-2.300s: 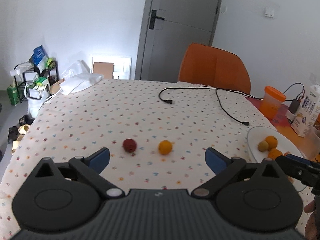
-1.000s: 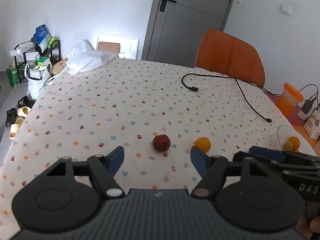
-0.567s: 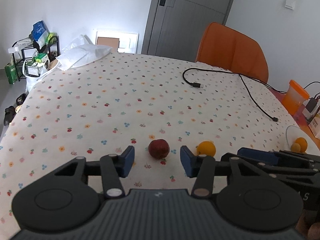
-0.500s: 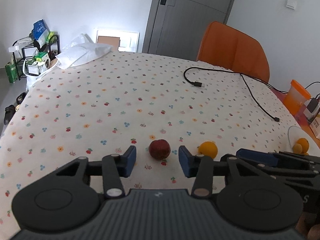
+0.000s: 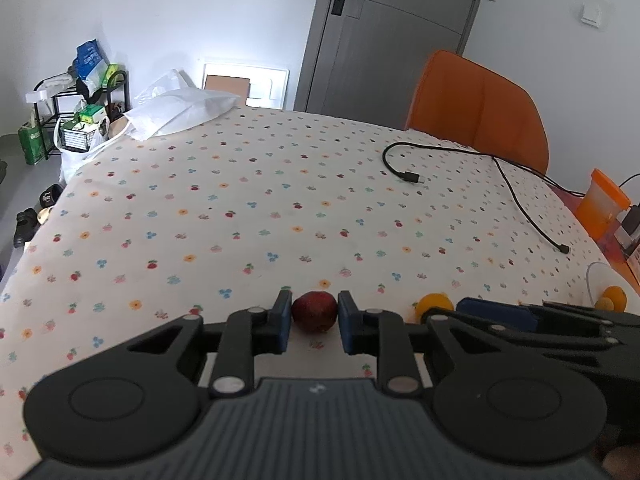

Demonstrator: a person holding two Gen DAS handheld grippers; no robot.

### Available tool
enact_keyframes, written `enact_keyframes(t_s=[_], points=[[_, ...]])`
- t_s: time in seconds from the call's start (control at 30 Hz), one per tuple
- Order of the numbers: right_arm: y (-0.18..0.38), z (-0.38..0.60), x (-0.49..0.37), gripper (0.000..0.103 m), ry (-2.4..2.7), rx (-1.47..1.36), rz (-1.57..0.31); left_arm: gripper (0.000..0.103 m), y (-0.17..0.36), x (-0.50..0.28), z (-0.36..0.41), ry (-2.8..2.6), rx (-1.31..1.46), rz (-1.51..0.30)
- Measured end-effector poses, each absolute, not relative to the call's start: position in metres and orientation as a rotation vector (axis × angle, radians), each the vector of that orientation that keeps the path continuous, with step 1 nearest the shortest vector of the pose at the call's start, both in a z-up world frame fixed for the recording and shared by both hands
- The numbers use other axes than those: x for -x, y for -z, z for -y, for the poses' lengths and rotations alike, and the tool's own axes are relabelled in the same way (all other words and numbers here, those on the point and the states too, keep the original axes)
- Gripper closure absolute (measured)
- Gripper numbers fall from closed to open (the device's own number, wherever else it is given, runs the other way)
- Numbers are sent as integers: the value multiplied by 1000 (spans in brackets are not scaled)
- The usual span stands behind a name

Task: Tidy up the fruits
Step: 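Grasp the small tangerine with the right tool while the left grasps the dark red plum, then carry the tangerine in the right tool onto the plate and release while the left drops the plum there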

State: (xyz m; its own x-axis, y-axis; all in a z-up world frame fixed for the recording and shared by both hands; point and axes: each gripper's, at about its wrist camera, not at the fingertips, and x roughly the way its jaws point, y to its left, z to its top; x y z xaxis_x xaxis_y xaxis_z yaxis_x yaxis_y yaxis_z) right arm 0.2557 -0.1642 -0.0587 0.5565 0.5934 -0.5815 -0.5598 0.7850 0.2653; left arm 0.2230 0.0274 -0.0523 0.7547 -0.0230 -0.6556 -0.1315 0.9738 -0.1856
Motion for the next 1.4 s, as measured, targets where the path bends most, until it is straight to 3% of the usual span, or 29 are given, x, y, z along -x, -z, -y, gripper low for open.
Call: enact_keyframes(t_s=[0.07,0.1,0.13,0.17,1.4], points=[[61,162,-259,63,-684,-52,-712,80,50,-220,-29,-64,228,-710],[62,162,-260,67,-684,-52,-708,80,49,-219,-29,-64,227,-707],[62,162,-260,79,-683,-53,-708,80,48,-217,-29,-64,226,-704],[63,164,-260,82,-692,-65,-714,80,47,-216,-28,-64,226,-702],[25,268,-185,82,-550,-158,-561,80,13,-169,47,69,187,-606]])
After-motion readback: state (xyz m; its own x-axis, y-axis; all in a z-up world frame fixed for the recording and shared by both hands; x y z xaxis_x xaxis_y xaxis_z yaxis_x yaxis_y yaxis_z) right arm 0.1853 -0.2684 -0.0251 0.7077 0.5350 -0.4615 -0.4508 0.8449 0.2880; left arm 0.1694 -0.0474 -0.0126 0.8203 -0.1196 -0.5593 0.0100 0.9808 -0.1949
